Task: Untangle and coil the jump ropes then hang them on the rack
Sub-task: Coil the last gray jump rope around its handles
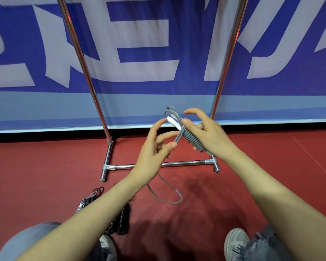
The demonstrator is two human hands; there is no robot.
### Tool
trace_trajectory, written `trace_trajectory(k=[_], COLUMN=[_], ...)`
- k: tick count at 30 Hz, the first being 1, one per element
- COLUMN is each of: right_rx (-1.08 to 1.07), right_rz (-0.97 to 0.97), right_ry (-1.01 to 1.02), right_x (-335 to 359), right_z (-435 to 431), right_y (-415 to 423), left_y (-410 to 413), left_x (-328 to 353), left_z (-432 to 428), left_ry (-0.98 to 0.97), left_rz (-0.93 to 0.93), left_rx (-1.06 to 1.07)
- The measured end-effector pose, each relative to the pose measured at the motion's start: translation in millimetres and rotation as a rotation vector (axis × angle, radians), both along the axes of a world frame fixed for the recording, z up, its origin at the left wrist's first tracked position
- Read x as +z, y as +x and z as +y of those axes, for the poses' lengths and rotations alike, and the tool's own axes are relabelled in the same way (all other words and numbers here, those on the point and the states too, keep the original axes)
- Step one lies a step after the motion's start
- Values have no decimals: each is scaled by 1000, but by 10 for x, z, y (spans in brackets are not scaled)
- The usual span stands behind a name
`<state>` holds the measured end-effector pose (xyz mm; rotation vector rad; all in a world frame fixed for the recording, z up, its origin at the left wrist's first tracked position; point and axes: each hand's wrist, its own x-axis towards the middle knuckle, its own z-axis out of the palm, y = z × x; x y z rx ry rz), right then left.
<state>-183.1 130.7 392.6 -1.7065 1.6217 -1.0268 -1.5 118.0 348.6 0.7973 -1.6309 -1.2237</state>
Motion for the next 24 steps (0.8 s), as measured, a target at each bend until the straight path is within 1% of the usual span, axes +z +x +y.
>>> trace_trajectory(k=[2,4,6,9,11,13,14,16,17,19,21,24], right_rx=[-33,-71,-59,120,269,413,473,549,553,492,382,247], right_rz=[-39,-62,-121,-200,-133,8,88,244,313,429,504,411], right_ry=[-21,-48,-40,41,95,190,257,362,386,404,430,444], right_x=[35,80,119,158,210,229,213,113,40,-93,-151,-192], right_z=[5,18,35,100,182,271,300,311,290,222,171,112], right_y=[10,-4,-31,-41,-9,71,128,238,278,302,277,196], left_y=[-19,-2,53,154,222,287,307,316,309,270,237,219], left_x=[17,18,1,-11,16,66,91,126,148,202,282,354], left_z=[18,-12,-106,-226,-270,-326,-349,-380,-379,-364,-331,-256], left_ry=[26,71,143,186,137,115,134,107,52,-38,-99,-227], left_rz=[68,71,12,-124,-234,-288,-281,-333,-392,-458,-458,-511], left_rx=[43,75,46,-59,-85,-93,-110,-140,-138,-126,-98,-58])
